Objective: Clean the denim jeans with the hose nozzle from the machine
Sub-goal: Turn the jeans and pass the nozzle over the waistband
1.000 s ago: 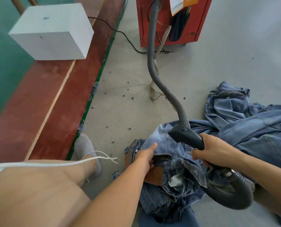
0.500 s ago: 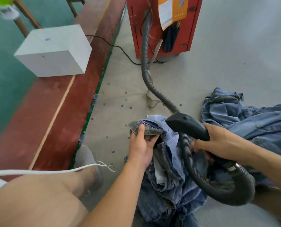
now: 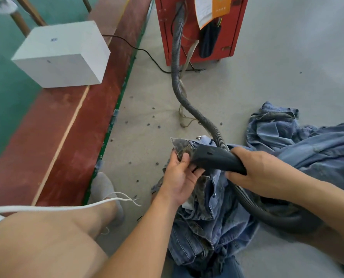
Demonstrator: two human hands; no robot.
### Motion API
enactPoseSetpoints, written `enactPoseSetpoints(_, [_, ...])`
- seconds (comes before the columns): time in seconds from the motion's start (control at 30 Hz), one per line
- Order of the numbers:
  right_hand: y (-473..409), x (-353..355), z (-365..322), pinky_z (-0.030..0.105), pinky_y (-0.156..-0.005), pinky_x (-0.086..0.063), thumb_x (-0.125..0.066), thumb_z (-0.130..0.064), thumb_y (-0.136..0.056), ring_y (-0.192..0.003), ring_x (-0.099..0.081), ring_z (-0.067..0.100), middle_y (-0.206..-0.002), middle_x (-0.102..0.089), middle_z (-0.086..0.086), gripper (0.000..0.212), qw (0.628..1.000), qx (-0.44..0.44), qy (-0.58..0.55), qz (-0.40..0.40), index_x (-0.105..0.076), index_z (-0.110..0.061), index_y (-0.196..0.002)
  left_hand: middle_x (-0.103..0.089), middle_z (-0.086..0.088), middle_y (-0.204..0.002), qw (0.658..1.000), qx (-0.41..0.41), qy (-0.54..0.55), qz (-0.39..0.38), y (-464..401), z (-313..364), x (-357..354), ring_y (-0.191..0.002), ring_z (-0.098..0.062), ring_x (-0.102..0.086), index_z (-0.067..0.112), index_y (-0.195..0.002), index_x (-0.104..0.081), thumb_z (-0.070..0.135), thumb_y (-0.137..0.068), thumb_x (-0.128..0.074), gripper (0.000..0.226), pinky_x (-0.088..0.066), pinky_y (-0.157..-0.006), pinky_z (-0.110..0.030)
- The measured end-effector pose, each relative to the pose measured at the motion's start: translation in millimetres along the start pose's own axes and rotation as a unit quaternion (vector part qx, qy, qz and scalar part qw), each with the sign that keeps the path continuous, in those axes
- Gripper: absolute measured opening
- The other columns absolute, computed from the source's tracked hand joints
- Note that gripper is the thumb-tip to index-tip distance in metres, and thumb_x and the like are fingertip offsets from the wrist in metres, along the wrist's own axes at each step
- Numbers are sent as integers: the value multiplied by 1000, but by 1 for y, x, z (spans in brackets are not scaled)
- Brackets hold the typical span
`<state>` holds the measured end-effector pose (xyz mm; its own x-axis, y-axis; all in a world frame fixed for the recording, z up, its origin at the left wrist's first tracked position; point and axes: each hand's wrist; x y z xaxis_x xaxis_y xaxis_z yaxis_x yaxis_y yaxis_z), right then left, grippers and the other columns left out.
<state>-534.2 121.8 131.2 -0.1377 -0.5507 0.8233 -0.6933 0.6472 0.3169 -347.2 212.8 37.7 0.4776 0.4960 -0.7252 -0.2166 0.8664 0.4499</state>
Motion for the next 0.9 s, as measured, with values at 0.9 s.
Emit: enactPoseSetpoints(0.9, [23, 15, -1, 17, -48, -42, -61, -49, -92, -63, -62, -1, -76, -64, -8, 20, 996, -82, 19, -31, -54, -33, -103, -69, -26, -122, 999, 11, -34, 8, 3, 6, -7, -111, -37, -70, -4, -134, -51, -16, -102, -34, 38, -61, -92, -48])
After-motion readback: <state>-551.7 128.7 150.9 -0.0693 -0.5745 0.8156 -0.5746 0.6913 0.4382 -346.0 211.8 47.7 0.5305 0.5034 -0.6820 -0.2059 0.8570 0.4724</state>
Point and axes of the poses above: each hand's wrist, its own y-axis away from the middle knuckle, its own x-axis out of the back of the hand, z = x × y
